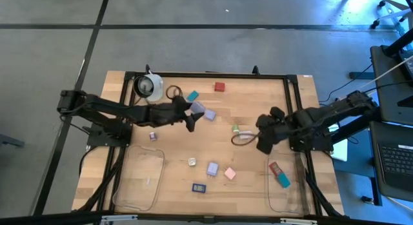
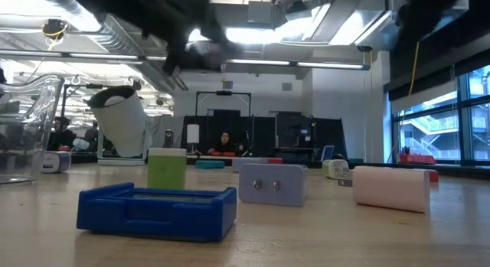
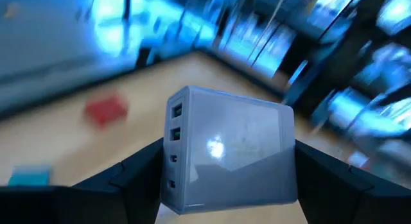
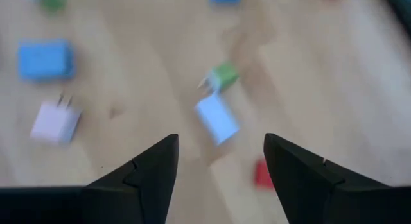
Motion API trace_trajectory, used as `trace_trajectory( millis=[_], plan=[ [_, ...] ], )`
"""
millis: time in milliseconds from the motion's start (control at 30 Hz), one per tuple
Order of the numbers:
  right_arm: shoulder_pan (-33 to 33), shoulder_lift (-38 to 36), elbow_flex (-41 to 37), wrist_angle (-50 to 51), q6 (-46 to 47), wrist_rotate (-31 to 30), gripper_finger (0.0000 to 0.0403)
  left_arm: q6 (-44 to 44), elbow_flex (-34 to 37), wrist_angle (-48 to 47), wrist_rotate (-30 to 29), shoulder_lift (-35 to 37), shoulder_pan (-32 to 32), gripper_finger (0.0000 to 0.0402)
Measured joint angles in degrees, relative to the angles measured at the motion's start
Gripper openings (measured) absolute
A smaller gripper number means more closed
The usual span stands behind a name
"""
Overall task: Pick & Place Office items
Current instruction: Put the top left purple adapter into the left transparent bin
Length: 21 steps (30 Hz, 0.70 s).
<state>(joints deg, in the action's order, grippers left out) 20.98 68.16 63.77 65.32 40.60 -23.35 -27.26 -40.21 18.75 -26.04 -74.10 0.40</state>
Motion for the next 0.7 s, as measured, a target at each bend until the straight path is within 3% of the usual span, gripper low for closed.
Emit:
trace_trajectory(
  millis=[300, 500, 700],
  plan=[
    [-10.1, -0.4, 0.0, -17.1, -2.1, -14.3, 0.0230, 12.6, 0.0, 19.0, -0.2, 4.2, -1.4, 0.0280],
    [-13.5, -0.4, 0.0, -28.2, -5.7, -14.6, 0.0230, 14.5, -0.1, 24.0, -0.2, 4.2, -3.4, 0.0280],
    [-15.1, -0.4, 0.0, -31.8, -8.3, -14.8, 0.0230, 10.7, -0.1, 22.4, -1.9, 4.1, -6.4, 0.0280]
  ],
)
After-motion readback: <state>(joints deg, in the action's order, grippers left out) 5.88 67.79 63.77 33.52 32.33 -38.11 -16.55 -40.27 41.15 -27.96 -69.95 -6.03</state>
